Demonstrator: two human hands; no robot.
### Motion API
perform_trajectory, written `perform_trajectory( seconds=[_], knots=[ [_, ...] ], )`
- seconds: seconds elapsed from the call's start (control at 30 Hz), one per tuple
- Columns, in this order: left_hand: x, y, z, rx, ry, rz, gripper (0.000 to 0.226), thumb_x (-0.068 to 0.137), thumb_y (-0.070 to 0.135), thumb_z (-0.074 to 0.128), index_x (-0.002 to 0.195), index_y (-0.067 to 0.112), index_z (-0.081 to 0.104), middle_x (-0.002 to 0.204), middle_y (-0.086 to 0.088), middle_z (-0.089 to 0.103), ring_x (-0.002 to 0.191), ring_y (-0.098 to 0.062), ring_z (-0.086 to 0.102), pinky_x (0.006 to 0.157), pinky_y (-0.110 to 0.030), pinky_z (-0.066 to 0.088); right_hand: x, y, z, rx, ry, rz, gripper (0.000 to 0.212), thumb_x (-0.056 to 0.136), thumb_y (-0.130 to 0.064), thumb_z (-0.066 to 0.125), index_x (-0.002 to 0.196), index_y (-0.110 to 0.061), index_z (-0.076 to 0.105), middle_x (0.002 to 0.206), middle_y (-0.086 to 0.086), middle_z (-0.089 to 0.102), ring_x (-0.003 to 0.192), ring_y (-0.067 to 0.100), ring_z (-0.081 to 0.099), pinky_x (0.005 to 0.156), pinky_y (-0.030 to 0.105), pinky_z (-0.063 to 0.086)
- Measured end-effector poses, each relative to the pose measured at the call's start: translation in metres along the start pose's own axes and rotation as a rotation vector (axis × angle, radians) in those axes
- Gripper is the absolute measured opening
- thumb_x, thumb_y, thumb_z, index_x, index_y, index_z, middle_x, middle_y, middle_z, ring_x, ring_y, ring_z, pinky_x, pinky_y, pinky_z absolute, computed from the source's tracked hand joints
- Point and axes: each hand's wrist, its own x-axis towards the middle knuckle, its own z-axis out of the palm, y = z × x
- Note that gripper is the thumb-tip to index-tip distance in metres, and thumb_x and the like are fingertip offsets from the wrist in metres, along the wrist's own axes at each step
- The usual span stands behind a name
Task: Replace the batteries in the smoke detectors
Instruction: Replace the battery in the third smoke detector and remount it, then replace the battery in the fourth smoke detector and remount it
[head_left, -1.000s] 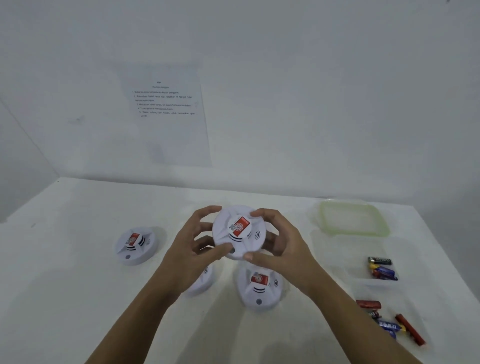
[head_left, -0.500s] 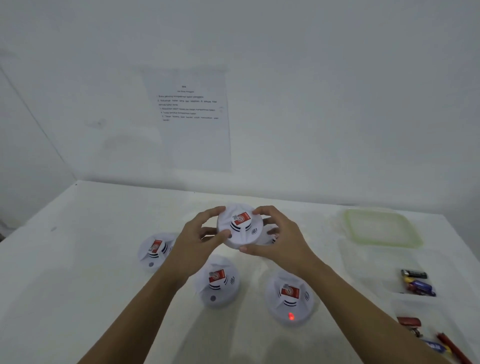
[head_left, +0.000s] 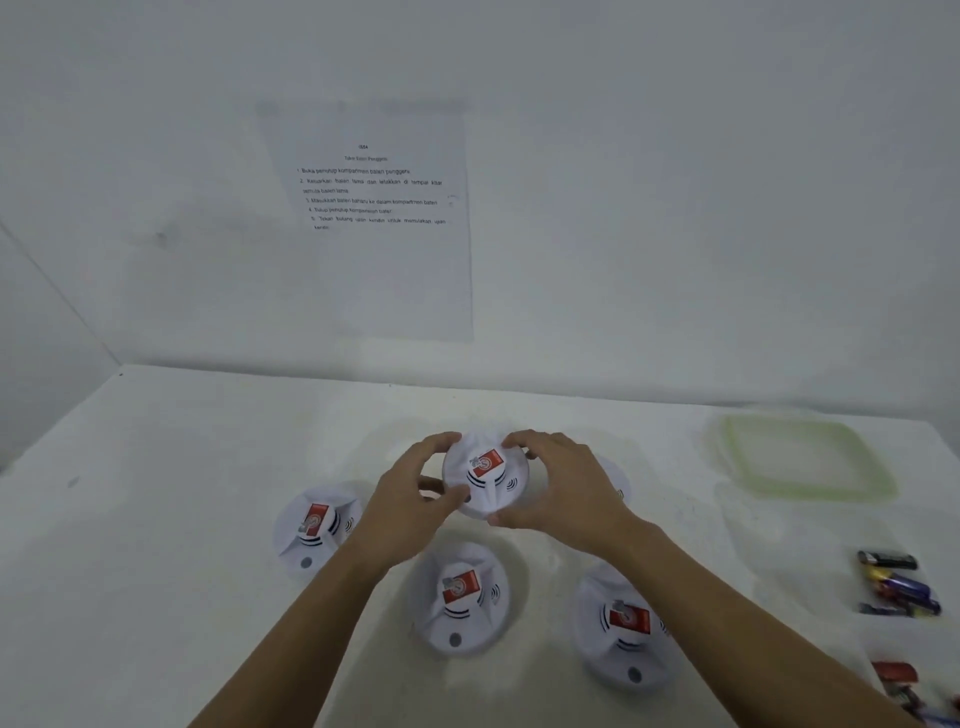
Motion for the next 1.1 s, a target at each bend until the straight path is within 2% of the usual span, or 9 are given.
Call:
perform_trajectory(
  seconds=[0.2, 0.4, 0.53, 0.63, 0.77, 0.87, 0.97, 1.03, 1.1],
  knots=[
    [0.015, -0.012, 0.008, 0.165, -0.029, 0.042, 0.048, 0.092, 0.017, 0.068, 0.134, 0.032, 0.05, 0.12, 0.018, 0.059, 0.096, -0.008, 0.061, 0.081, -0.018, 0.052, 0.013, 0.015, 0.014, -0.23, -0.069, -0.014, 0.089, 0.063, -0.076, 0.075, 0.135, -0.03, 0.051, 0.124, -0.011, 0.064, 0.113, 0.013, 0.056, 0.102, 0.033, 0.034],
    [0.018, -0.024, 0.011, 0.153, -0.037, 0.023, 0.045, 0.093, 0.018, 0.067, 0.13, 0.037, 0.049, 0.117, 0.017, 0.062, 0.096, -0.002, 0.064, 0.086, -0.03, 0.055, 0.011, 0.014, 0.016, -0.373, -0.058, -0.064, 0.078, 0.069, -0.079, 0.066, 0.131, -0.034, 0.053, 0.119, -0.013, 0.066, 0.119, 0.014, 0.052, 0.106, 0.038, 0.026],
    [0.012, -0.021, 0.009, 0.113, -0.022, 0.012, 0.048, 0.092, 0.02, 0.07, 0.132, 0.035, 0.049, 0.125, 0.012, 0.061, 0.095, -0.006, 0.066, 0.088, -0.035, 0.057, 0.003, 0.009, 0.017, -0.373, 0.022, -0.087, 0.07, 0.07, -0.081, 0.06, 0.123, -0.035, 0.059, 0.118, -0.017, 0.064, 0.115, 0.012, 0.053, 0.104, 0.037, 0.03],
    [-0.004, -0.015, 0.002, 0.108, 0.005, 0.007, 0.047, 0.092, 0.027, 0.071, 0.132, 0.037, 0.05, 0.125, 0.011, 0.057, 0.099, -0.008, 0.065, 0.084, -0.03, 0.058, -0.015, -0.001, 0.011, -0.118, 0.155, -0.095, 0.044, 0.083, -0.059, 0.067, 0.117, -0.031, 0.064, 0.112, -0.016, 0.065, 0.105, 0.007, 0.055, 0.094, 0.027, 0.038],
    [-0.042, -0.011, -0.009, 0.12, -0.025, 0.06, 0.039, 0.092, 0.03, 0.07, 0.121, 0.049, 0.051, 0.118, 0.015, 0.061, 0.101, -0.009, 0.065, 0.079, -0.022, 0.057, -0.048, -0.015, 0.009, 0.139, 0.052, -0.021, 0.031, 0.091, -0.034, 0.07, 0.121, -0.031, 0.063, 0.108, -0.017, 0.064, 0.092, -0.001, 0.06, 0.083, 0.015, 0.047],
    [-0.07, -0.015, -0.009, 0.27, -0.103, 0.072, 0.04, 0.09, 0.047, 0.069, 0.123, 0.055, 0.048, 0.124, 0.024, 0.056, 0.109, 0.002, 0.056, 0.087, -0.022, 0.053, -0.064, -0.018, 0.011, 0.061, -0.11, 0.003, 0.041, 0.094, -0.03, 0.065, 0.134, -0.031, 0.057, 0.119, -0.014, 0.063, 0.101, 0.001, 0.058, 0.091, 0.022, 0.05],
    [-0.087, -0.02, 0.0, 0.352, -0.199, 0.098, 0.055, 0.082, 0.06, 0.071, 0.131, 0.049, 0.047, 0.132, 0.025, 0.051, 0.12, 0.001, 0.051, 0.103, -0.032, 0.049, -0.07, -0.022, 0.015, -0.099, -0.274, 0.011, 0.044, 0.096, -0.015, 0.053, 0.14, -0.017, 0.053, 0.134, -0.001, 0.06, 0.118, 0.016, 0.057, 0.101, 0.029, 0.047],
    [-0.091, -0.024, 0.005, 0.435, -0.232, 0.056, 0.081, 0.068, 0.077, 0.069, 0.139, 0.048, 0.039, 0.142, 0.018, 0.045, 0.131, -0.008, 0.045, 0.113, -0.038, 0.042, -0.069, -0.025, 0.021, -0.211, -0.324, 0.006, 0.032, 0.094, -0.012, 0.049, 0.124, -0.009, 0.059, 0.122, 0.007, 0.063, 0.111, 0.025, 0.058, 0.097, 0.039, 0.05],
    [-0.09, -0.028, 0.01, 0.547, -0.231, 0.031, 0.1, 0.059, 0.084, 0.067, 0.145, 0.047, 0.032, 0.148, 0.015, 0.04, 0.133, -0.01, 0.041, 0.112, -0.034, 0.041, -0.068, -0.026, 0.028, -0.253, -0.35, 0.048, 0.012, 0.092, -0.011, 0.046, 0.097, -0.012, 0.056, 0.099, 0.004, 0.057, 0.094, 0.024, 0.055, 0.086, 0.041, 0.051]
  ],
)
